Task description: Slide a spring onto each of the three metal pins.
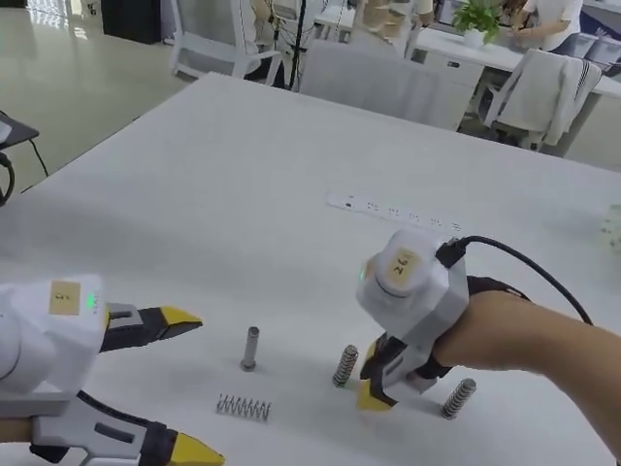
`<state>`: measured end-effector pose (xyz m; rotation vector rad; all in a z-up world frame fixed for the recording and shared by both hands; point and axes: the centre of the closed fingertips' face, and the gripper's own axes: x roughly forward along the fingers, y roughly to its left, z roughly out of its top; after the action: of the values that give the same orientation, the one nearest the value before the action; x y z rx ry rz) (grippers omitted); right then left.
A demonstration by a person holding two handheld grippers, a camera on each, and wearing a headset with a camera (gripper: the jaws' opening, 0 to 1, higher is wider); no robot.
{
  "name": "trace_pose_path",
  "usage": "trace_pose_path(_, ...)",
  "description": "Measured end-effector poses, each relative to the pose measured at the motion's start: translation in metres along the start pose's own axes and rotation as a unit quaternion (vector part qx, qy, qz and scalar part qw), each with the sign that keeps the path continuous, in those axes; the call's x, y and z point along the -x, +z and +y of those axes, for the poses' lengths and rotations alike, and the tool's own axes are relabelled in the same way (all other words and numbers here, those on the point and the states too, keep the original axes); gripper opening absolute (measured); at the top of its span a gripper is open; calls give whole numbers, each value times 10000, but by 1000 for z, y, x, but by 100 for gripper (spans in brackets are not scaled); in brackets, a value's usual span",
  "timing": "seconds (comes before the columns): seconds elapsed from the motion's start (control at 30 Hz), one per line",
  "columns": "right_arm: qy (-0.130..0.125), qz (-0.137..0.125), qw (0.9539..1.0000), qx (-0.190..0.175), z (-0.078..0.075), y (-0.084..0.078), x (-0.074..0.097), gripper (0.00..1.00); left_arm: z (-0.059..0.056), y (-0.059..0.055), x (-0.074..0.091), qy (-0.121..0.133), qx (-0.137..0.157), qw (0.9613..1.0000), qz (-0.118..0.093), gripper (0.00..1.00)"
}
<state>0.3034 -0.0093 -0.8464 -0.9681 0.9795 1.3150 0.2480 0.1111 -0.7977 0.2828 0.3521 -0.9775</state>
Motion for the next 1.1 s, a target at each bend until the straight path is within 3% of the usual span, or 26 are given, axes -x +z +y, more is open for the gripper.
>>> trace_pose_path(0.43,118,-87,9999,57,23,8,-4,18,0,-1,2,23,1,10000,12,74)
trace_pose_path(0.77,223,-225,9993,201,42,28,-5,18,-2,2,4,55,-15,10000,-2,73)
trace_pose_path(1.1,264,-279,9983,444,50,48,-10,18,-3,-1,8,77,-13,10000,44,72)
